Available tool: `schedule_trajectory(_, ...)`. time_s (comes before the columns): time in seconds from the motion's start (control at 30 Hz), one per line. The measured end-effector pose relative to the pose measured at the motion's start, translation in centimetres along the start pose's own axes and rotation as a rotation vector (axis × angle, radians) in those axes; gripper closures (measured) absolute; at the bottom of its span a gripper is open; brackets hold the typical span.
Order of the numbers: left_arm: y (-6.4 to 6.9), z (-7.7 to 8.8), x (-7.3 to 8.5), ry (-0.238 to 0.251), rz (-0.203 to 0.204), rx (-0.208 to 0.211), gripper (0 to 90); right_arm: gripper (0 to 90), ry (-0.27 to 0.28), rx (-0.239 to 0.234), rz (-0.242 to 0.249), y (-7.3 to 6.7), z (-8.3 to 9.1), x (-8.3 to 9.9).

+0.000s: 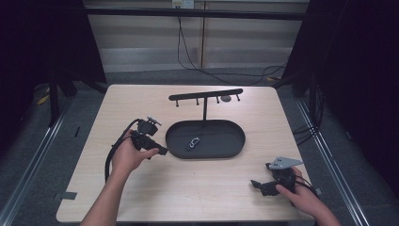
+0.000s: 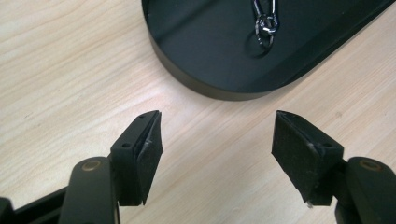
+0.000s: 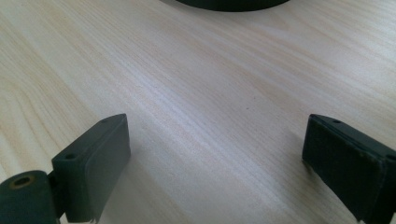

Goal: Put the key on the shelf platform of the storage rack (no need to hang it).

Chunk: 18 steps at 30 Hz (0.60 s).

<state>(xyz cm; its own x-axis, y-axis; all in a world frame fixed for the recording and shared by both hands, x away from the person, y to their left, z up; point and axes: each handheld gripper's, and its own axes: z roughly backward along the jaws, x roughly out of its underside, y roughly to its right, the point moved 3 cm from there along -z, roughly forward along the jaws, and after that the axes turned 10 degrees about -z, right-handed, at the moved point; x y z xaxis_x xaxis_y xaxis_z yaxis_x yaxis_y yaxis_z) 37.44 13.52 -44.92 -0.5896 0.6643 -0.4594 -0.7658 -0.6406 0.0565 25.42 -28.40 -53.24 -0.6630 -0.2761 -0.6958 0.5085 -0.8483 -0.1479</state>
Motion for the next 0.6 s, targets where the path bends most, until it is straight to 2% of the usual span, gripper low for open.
schedule_trajectory(0.6, -1.0, 0.6, 3.1, -0.010, 0.038, -0.014, 31.1, 7.3, 0.000, 0.000, -0.001, 0.0, 0.0, 0.0)
